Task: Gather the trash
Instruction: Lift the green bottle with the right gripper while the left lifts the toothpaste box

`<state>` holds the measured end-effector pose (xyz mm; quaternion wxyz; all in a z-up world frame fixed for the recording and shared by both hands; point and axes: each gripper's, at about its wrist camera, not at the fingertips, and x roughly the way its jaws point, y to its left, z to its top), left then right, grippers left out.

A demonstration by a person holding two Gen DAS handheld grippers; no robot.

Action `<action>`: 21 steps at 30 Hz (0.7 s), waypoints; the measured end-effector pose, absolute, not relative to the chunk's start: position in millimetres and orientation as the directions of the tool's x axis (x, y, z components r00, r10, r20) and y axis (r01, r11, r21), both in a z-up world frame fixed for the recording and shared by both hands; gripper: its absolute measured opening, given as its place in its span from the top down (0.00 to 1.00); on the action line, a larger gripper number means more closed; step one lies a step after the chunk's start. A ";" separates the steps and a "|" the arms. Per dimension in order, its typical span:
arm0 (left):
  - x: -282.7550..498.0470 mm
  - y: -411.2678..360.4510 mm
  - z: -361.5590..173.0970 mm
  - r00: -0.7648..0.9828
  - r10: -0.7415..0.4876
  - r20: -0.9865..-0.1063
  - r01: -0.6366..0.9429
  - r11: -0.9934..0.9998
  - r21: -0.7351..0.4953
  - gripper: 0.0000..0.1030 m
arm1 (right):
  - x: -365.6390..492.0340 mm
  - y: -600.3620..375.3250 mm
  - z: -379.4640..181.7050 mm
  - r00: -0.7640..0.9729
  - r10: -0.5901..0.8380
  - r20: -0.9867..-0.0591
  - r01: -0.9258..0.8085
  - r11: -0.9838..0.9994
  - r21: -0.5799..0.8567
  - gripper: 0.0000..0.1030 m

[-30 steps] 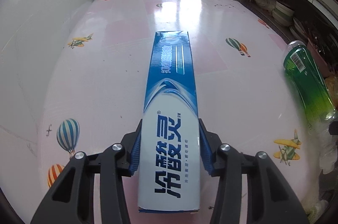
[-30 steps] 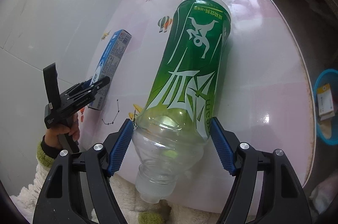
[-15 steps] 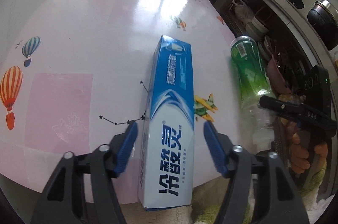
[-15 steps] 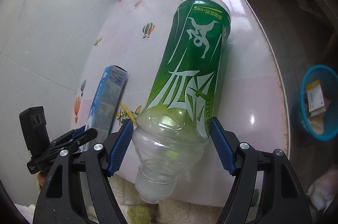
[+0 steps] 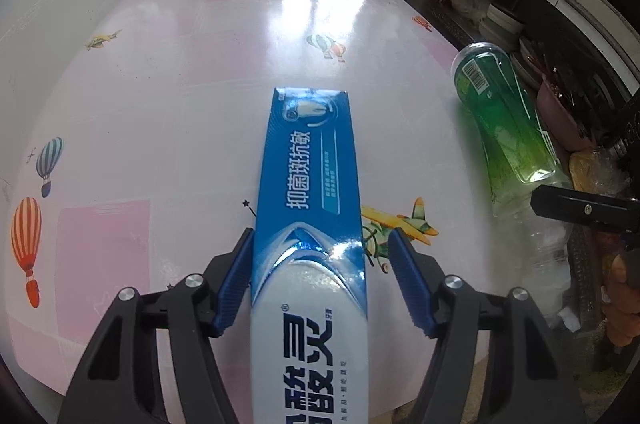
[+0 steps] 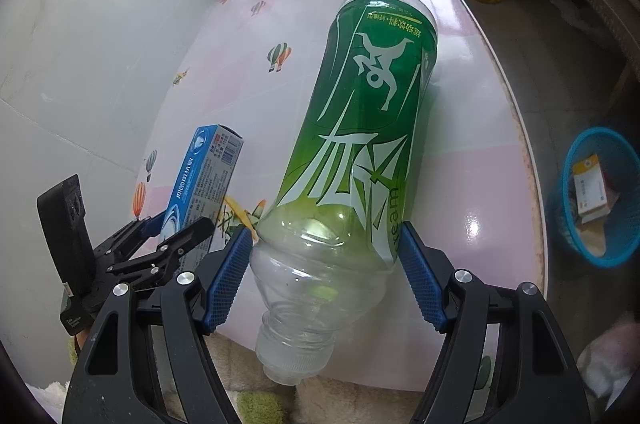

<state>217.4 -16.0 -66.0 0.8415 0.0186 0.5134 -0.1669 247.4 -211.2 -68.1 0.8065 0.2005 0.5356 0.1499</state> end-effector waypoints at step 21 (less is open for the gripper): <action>216.4 -14.2 -65.5 0.453 -0.189 -0.871 0.268 0.961 -0.069 0.49 | 252.6 -211.8 -72.6 0.337 0.439 -0.832 -0.030 0.889 0.457 0.28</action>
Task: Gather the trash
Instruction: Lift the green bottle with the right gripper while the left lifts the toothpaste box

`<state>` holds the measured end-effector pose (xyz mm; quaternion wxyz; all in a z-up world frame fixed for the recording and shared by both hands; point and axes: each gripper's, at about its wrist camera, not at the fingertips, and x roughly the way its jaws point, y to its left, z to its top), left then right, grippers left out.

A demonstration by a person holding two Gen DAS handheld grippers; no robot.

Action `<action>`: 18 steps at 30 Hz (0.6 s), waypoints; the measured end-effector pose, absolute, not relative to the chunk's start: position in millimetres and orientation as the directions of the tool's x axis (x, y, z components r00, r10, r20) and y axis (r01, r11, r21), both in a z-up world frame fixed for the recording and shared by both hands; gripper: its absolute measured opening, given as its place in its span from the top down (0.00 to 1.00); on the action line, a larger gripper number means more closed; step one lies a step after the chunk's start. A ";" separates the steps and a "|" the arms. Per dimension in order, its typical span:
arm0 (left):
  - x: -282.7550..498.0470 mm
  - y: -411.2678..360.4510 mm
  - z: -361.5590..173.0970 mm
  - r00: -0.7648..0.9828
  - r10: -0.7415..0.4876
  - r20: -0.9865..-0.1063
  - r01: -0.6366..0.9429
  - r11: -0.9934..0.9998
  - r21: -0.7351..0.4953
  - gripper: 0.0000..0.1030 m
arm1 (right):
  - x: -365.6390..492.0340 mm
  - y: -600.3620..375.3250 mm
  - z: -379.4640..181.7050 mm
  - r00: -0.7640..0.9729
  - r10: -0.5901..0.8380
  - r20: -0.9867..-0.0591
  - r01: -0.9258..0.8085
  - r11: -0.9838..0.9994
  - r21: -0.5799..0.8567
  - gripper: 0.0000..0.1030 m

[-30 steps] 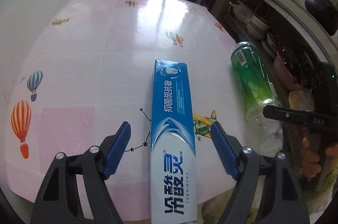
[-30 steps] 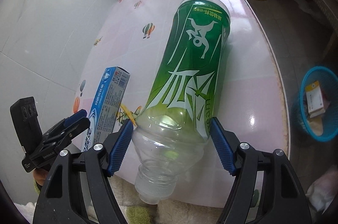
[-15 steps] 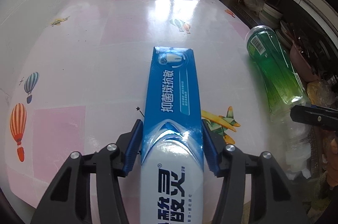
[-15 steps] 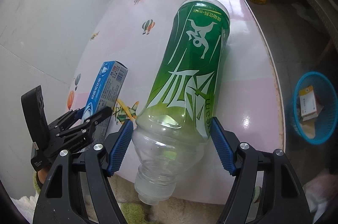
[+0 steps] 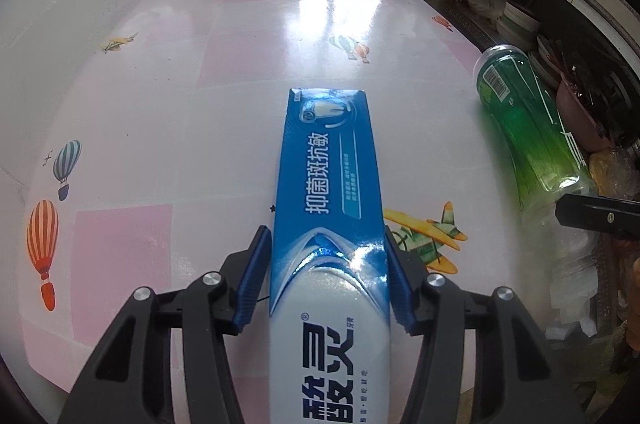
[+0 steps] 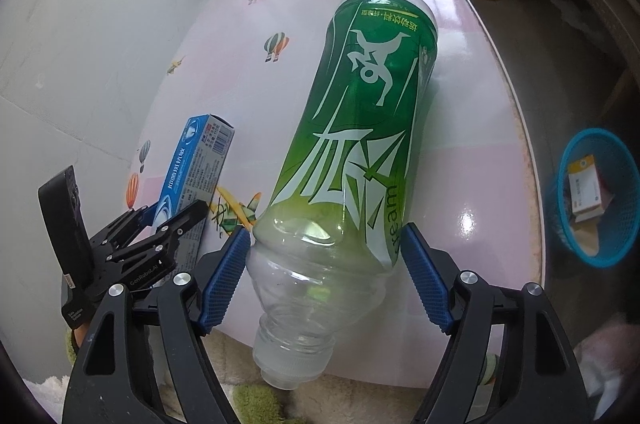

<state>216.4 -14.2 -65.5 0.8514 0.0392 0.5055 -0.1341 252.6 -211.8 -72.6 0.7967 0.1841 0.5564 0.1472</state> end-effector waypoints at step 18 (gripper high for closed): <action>230.2 -16.4 -65.8 0.470 -0.185 -0.863 0.259 0.964 -0.066 0.54 | 259.6 -226.0 -86.2 0.356 0.515 -0.780 0.048 0.823 0.566 0.33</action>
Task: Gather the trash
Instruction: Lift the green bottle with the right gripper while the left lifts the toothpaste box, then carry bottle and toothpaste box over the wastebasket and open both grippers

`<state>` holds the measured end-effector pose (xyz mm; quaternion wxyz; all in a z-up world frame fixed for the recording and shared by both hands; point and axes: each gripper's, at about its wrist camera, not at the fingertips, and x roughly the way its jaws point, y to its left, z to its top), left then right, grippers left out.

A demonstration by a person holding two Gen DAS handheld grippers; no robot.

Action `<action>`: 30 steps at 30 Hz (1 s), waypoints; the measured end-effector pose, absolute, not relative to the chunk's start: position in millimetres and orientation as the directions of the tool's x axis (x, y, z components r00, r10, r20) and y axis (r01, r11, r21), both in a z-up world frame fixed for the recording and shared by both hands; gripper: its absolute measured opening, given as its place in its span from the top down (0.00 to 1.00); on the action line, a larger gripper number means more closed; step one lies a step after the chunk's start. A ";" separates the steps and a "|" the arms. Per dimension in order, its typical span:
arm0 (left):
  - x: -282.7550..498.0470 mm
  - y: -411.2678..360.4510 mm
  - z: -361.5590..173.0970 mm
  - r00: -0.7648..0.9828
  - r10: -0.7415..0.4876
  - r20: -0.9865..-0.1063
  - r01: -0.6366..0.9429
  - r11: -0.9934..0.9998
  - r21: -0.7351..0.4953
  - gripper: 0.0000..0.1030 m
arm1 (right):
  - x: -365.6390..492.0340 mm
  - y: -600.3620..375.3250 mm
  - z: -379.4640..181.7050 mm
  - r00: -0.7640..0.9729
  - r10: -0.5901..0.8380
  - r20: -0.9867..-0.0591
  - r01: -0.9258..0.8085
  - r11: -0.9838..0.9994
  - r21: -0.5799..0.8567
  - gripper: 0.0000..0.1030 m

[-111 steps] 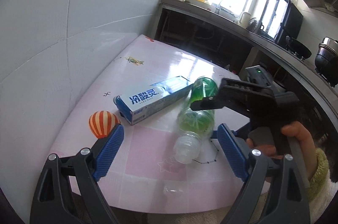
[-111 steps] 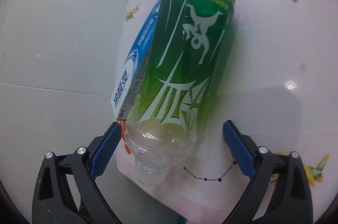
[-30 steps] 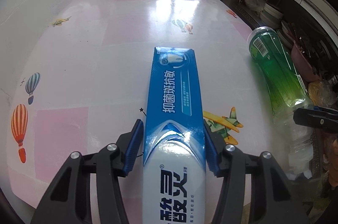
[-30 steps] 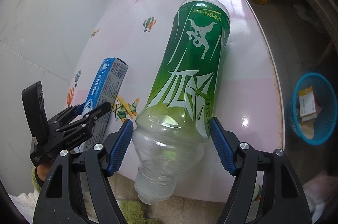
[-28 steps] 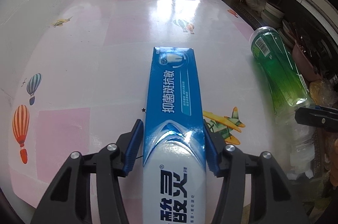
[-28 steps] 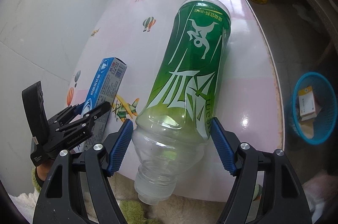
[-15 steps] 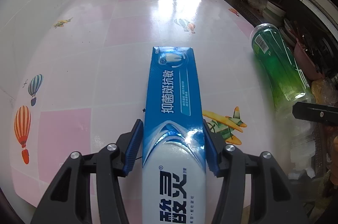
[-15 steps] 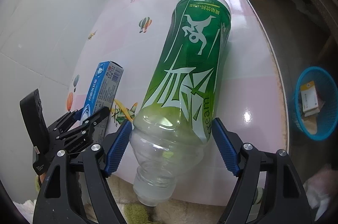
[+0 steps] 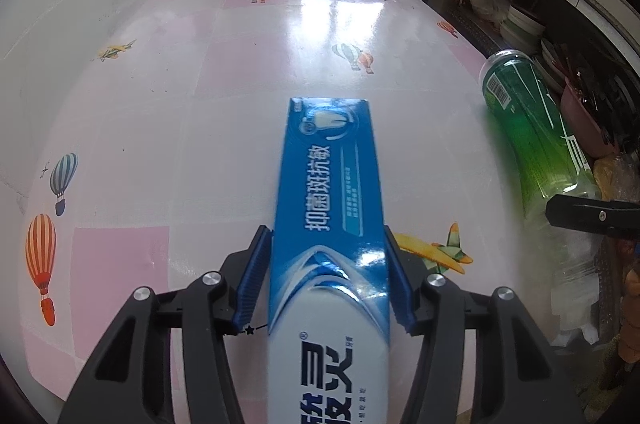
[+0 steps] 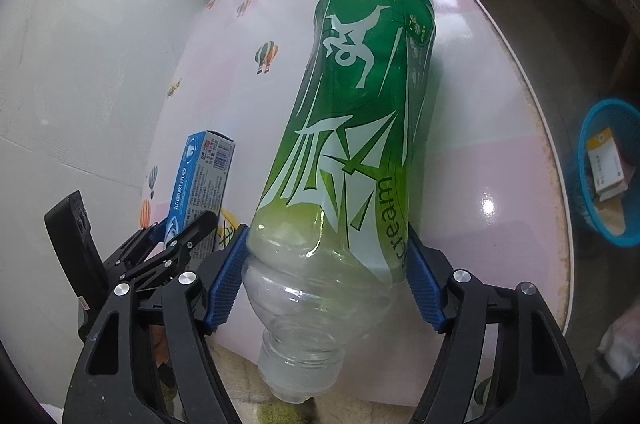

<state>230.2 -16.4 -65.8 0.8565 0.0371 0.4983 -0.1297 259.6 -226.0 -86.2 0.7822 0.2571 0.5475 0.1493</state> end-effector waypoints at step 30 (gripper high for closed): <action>233.4 -315.3 -1.2 0.137 -0.627 -0.767 0.594 0.672 -0.443 0.56 | 77.5 -495.1 -104.6 0.546 0.201 -0.813 0.510 0.690 0.513 0.34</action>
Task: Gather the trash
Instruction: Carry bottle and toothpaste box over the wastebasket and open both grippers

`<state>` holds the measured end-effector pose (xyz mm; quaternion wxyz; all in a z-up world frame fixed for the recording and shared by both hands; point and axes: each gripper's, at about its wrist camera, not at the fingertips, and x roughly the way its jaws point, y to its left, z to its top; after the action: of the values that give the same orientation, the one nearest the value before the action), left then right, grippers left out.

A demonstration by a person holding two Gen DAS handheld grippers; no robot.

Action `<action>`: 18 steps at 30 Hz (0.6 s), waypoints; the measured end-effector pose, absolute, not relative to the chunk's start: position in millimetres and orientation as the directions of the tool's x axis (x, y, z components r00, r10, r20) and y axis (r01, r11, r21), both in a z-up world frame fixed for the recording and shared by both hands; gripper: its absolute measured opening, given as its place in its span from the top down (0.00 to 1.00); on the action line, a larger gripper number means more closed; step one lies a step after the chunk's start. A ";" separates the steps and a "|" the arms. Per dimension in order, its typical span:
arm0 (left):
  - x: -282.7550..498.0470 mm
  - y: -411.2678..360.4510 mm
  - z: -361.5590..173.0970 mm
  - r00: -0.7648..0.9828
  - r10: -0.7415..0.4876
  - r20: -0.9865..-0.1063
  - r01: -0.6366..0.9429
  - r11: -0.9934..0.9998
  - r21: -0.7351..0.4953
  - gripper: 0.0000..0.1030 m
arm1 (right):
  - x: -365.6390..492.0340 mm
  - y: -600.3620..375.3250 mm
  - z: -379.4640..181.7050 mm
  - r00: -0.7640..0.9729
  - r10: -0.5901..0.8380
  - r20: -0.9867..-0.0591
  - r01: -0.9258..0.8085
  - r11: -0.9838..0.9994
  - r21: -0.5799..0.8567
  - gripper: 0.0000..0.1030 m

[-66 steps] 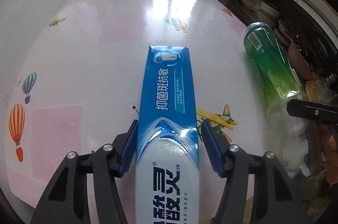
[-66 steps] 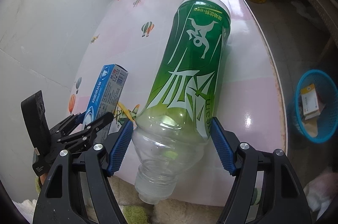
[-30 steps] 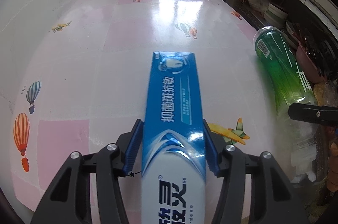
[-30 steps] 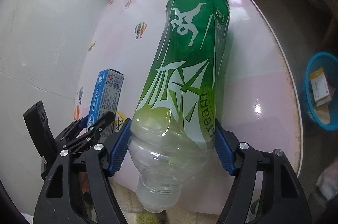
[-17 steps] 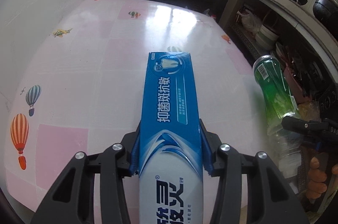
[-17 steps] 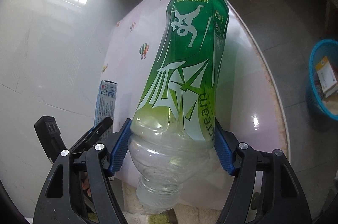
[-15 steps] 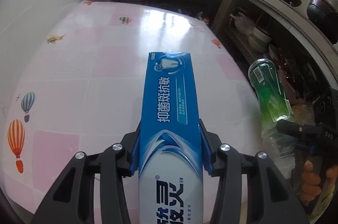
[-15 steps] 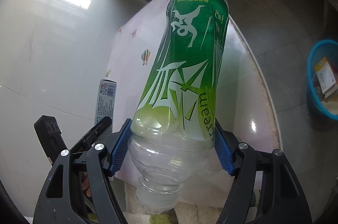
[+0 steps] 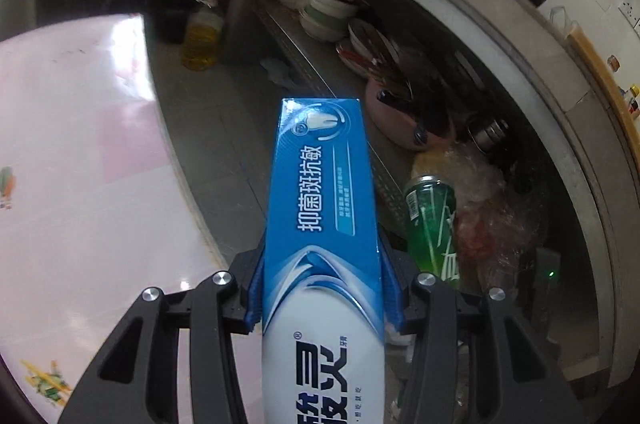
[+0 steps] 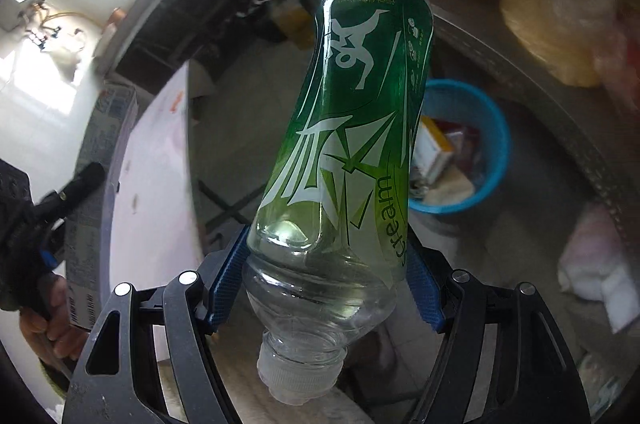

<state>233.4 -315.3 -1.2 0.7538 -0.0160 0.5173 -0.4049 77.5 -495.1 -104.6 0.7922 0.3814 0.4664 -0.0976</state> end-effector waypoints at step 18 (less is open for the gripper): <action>270.6 -466.4 -169.2 -0.059 -0.325 -0.944 0.480 0.820 -0.312 0.56 | 163.5 -571.9 -268.5 0.186 0.013 -0.982 0.677 0.723 0.138 0.32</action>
<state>270.6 -466.3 -169.2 0.6836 0.0584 0.6654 -0.2943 163.5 -571.9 -268.5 0.7133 0.2902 0.5941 -0.2326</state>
